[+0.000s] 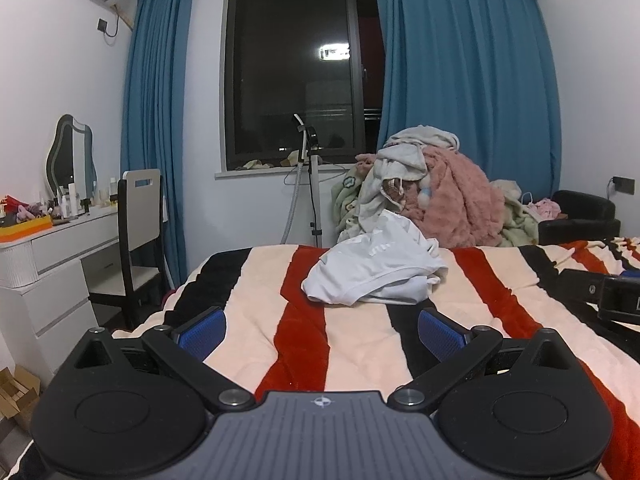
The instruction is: Fold clothes
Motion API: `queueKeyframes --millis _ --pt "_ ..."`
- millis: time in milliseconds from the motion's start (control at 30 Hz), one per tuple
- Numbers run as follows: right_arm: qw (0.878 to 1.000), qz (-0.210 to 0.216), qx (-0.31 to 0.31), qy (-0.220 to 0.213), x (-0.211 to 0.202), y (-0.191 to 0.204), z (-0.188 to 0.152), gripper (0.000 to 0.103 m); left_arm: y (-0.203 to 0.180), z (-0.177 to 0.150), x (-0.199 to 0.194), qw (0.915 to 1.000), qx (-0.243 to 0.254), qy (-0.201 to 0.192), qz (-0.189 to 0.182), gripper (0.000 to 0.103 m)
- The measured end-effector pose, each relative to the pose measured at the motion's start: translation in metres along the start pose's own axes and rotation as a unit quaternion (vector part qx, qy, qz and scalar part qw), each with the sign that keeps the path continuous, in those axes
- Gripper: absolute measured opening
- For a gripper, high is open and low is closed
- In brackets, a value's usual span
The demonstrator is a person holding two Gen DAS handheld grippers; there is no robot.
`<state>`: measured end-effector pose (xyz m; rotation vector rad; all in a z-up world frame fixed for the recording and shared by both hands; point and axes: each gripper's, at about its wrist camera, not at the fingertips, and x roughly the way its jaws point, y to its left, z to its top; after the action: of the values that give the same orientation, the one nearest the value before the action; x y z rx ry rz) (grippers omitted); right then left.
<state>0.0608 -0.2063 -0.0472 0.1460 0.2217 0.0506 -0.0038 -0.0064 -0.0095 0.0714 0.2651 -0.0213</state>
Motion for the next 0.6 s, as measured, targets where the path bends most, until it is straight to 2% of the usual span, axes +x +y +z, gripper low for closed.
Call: queueKeyframes --millis 133,267,367,467,600 --pt "1.0 -0.002 -0.013 -0.003 0.0 0.003 -0.001 0.093 0.0 -0.002 0.003 1.0 -0.001 0.003 0.001 0.103" --pt "1.0 -0.001 -0.007 0.003 0.002 0.001 -0.001 0.093 0.0 -0.005 0.011 0.9996 0.003 0.018 -0.019 0.103" --pt "1.0 -0.023 0.0 -0.008 0.002 -0.005 0.002 0.093 -0.001 -0.003 0.023 0.9987 0.007 0.032 -0.038 0.103" --pt "0.998 -0.046 0.022 -0.02 0.009 -0.011 0.021 0.093 -0.006 0.006 0.046 0.9975 0.022 0.047 -0.048 0.103" --pt "0.995 -0.042 0.05 -0.076 0.012 -0.021 0.058 0.093 -0.013 0.012 0.099 0.9956 0.035 0.069 -0.052 0.103"
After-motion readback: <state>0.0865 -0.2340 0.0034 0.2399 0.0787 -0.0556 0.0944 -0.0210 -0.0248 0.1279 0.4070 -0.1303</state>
